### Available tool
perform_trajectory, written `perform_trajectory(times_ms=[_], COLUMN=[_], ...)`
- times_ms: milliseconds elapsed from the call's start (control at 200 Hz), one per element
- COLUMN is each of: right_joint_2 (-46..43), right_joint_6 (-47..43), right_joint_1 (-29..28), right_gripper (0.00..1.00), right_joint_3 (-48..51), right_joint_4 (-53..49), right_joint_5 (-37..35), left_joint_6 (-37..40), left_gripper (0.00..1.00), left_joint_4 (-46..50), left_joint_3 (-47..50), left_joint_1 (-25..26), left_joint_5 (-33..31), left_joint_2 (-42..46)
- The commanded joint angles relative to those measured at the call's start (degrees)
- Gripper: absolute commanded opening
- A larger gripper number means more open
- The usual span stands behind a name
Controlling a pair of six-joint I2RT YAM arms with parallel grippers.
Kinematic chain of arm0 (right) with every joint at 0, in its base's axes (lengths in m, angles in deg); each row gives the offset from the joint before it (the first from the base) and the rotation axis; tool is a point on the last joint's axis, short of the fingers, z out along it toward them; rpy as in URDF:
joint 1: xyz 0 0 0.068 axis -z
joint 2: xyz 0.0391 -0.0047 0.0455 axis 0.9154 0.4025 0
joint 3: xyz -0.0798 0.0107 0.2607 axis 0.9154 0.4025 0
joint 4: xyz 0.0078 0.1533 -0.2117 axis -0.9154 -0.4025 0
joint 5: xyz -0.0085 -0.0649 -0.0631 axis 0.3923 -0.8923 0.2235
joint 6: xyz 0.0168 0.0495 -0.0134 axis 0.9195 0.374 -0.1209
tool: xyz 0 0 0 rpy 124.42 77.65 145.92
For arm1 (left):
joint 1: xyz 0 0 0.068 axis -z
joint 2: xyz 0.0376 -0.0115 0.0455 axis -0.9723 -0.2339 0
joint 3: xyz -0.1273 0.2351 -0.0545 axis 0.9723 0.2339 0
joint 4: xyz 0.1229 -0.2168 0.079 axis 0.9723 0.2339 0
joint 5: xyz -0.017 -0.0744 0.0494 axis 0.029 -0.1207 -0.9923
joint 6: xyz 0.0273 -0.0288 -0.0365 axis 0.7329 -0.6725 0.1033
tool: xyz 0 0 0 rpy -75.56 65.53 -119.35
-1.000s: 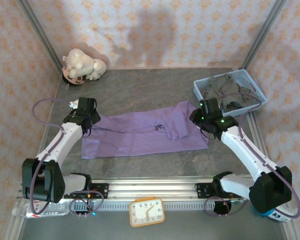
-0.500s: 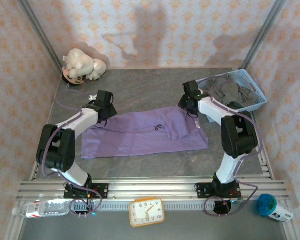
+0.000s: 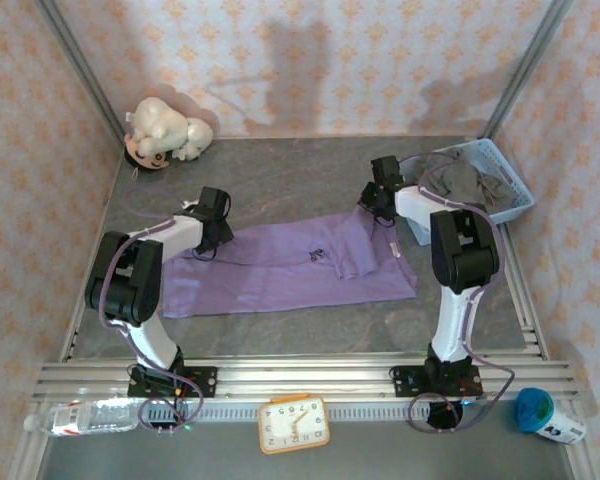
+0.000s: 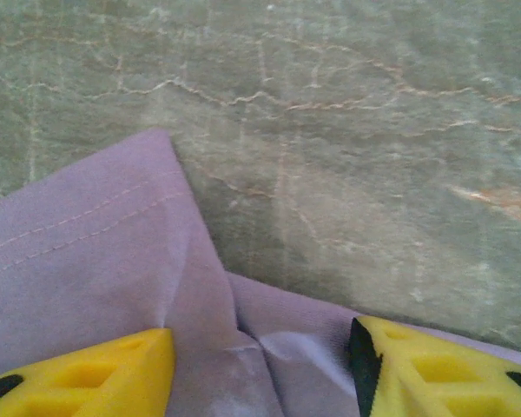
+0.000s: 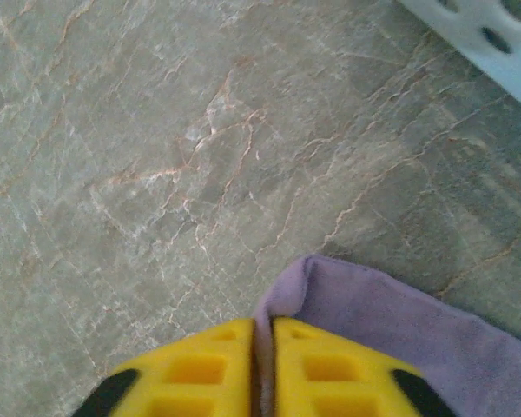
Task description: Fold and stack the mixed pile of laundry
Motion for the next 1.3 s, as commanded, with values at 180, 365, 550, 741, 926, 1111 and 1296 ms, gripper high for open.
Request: perform_trajectory(times_ms=[180, 365, 550, 741, 926, 1111, 1296], right_joint_2=[-8.58, -7.65, -10.42, -12.38, -10.15, -6.28, -3.82], right_joint_6=[-2.88, -3.27, -5.23, -5.14, -0.85, 0.85, 3.57], right_joint_1=[2.97, 3.0, 0.05, -6.17, -8.55, -8.13, -4.7], right_gripper=[0.0, 0.17, 0.4, 0.39, 0.36, 0.36, 0.4], right_joint_3=[2.54, 1.5, 2.47, 5.03, 8.15, 8.16, 7.74], right_joint_4=[-6.11, -8.03, -7.73, -7.45, -4.82, -5.02, -5.2], right_joint_5=[-11.23, -8.25, -6.66, -2.66, -0.3, -2.53, -3.79], left_joint_6=[-0.57, 0.07, 2.47, 4.68, 2.71, 0.08, 0.73], left_gripper=[0.49, 0.49, 0.61, 0.63, 0.63, 0.63, 0.64], left_joint_4=[0.25, 1.34, 3.86, 5.73, 2.76, 0.07, 2.09], left_joint_3=[3.36, 3.31, 0.97, -1.94, -1.71, -1.45, -5.07], left_joint_1=[-2.64, -2.6, -1.57, 2.33, 4.17, 4.27, 3.93], left_joint_5=[-2.09, -1.86, 0.56, 1.26, 4.53, 5.97, 0.33], left_joint_2=[0.06, 1.73, 4.99, 7.0, 4.05, -2.52, -7.56])
